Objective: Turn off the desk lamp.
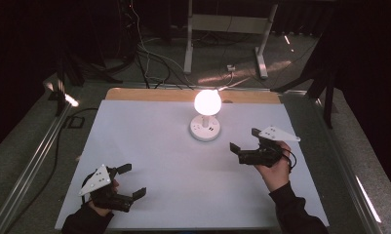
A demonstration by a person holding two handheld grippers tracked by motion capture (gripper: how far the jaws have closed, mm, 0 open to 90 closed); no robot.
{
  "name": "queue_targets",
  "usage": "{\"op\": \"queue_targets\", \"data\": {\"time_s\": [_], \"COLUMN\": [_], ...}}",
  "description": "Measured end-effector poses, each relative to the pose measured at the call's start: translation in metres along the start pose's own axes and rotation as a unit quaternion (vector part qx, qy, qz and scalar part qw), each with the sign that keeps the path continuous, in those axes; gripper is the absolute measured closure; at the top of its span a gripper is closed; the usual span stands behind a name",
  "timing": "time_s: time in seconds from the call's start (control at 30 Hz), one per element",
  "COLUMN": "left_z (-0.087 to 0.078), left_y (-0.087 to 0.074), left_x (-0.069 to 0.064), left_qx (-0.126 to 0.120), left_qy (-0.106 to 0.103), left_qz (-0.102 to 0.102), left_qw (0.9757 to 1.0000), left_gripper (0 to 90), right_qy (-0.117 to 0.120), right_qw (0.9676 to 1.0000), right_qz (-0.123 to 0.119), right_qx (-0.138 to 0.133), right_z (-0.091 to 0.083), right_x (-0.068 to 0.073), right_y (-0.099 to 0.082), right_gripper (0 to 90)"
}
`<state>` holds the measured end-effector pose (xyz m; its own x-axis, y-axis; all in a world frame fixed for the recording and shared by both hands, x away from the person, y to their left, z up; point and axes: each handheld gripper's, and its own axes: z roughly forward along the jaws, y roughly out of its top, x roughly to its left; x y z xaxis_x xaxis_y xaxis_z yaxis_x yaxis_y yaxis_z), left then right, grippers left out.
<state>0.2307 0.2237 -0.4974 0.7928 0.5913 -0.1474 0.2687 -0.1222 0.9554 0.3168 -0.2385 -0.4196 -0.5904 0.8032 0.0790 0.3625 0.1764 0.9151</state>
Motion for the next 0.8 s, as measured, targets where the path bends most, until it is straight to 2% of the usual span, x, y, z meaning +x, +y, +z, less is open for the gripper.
{"op": "queue_targets", "data": {"time_s": [0.37, 0.63, 0.77, 0.8], "left_z": [-0.001, -0.001, -0.001, -0.001], "left_y": [0.000, 0.001, 0.001, 0.001], "left_x": [-0.001, 0.000, 0.000, 0.000], "left_qx": [-0.002, -0.003, -0.003, -0.004], "left_qy": [-0.002, -0.002, -0.002, -0.002], "left_qz": [0.000, -0.001, 0.000, -0.001], "left_qw": [1.0000, 1.0000, 1.0000, 1.0000], "left_gripper": [0.5, 0.5, 0.5, 0.5], "right_qy": [-0.006, 0.001, -0.002, -0.005], "right_qw": [0.9999, 0.9999, 0.9999, 0.9997], "right_qz": [-0.011, -0.008, -0.007, -0.008], "right_qx": [0.007, 0.012, 0.015, 0.023], "right_z": [0.025, 0.041, 0.048, 0.052], "right_x": [0.005, 0.007, 0.009, 0.010], "right_y": [0.004, 0.010, 0.011, 0.012], "right_gripper": [0.0, 0.0, 0.0, 0.1]}}
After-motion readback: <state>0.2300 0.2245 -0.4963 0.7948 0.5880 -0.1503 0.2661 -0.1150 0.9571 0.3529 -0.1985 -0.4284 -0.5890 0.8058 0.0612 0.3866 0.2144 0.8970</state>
